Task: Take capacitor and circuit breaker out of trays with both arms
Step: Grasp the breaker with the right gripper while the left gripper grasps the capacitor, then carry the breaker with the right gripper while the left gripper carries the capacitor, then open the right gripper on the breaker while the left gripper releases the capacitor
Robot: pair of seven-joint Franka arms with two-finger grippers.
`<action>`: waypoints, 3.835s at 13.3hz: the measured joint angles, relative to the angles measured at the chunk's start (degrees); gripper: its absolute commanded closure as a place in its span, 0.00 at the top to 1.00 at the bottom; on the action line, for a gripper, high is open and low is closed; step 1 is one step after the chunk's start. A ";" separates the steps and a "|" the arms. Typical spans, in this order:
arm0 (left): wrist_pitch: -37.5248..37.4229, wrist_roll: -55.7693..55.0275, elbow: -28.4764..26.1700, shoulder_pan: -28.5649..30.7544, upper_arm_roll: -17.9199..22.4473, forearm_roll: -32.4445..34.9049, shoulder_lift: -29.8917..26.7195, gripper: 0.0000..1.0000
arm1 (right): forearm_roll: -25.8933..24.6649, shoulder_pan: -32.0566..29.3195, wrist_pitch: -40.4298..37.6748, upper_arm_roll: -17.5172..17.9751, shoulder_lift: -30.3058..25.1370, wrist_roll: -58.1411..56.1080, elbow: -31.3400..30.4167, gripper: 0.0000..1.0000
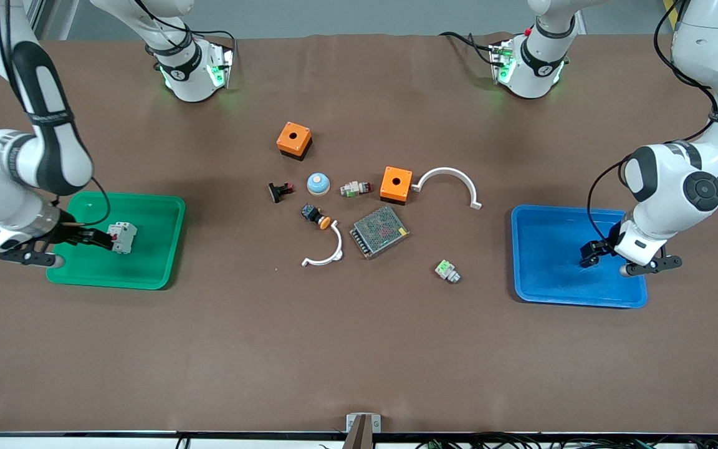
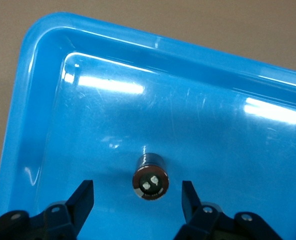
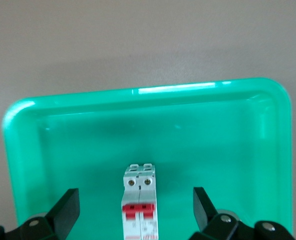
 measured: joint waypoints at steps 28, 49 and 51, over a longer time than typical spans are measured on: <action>-12.67 -60.69 -0.61 -15.29 -19.23 6.22 -4.61 0.01 | 5.34 32.95 -7.94 2.23 3.50 32.57 9.76 0.00; -27.09 -58.08 27.17 -15.36 -18.25 15.39 1.43 1.00 | 4.70 32.79 -22.91 -0.15 13.29 33.41 32.31 1.00; -33.56 -50.70 31.04 -13.51 -18.23 15.39 0.87 1.00 | 4.66 27.10 -29.26 -0.42 10.87 24.32 33.71 1.00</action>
